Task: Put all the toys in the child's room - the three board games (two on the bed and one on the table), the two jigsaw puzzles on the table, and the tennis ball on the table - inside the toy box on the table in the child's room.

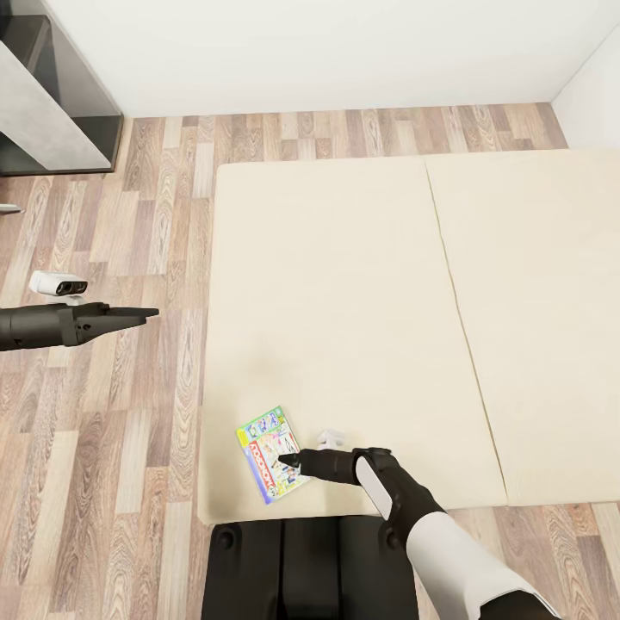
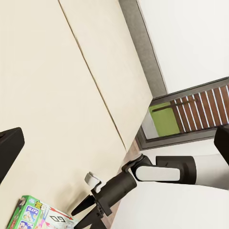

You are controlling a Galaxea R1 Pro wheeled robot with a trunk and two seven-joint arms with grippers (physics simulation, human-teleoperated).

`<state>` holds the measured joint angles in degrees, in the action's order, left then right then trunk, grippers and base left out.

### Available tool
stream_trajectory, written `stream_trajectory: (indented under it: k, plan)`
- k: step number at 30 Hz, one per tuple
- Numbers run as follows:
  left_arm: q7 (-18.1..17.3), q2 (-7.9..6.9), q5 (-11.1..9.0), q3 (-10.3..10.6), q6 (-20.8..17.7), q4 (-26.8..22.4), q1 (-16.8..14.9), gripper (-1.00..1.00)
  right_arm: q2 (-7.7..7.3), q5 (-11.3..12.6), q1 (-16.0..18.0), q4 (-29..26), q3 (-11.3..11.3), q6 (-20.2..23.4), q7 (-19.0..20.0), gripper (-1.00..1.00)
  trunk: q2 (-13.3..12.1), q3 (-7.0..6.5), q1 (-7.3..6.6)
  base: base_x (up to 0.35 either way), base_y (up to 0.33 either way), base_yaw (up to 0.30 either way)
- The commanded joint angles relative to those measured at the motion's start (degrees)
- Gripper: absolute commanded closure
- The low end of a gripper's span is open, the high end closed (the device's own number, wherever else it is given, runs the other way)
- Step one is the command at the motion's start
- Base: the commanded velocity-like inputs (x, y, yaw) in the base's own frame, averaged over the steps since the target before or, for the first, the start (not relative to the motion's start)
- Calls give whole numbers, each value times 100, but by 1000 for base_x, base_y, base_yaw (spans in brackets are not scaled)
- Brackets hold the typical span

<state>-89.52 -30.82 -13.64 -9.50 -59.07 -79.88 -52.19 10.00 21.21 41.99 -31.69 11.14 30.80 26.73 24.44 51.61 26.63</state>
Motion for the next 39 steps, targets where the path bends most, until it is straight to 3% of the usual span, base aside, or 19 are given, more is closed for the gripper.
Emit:
stream_trajectory:
  k: [1,39]
  plan:
    - [-22,-3,2,1,-61,-1,-2,-100,0,22,2,-4,3,29,-2,-100,8,6,3,0,0,0]
    - [-22,-3,2,1,-61,-1,16,-100,0,-95,2,5,50,-65,-52,-100,8,6,3,0,0,0]
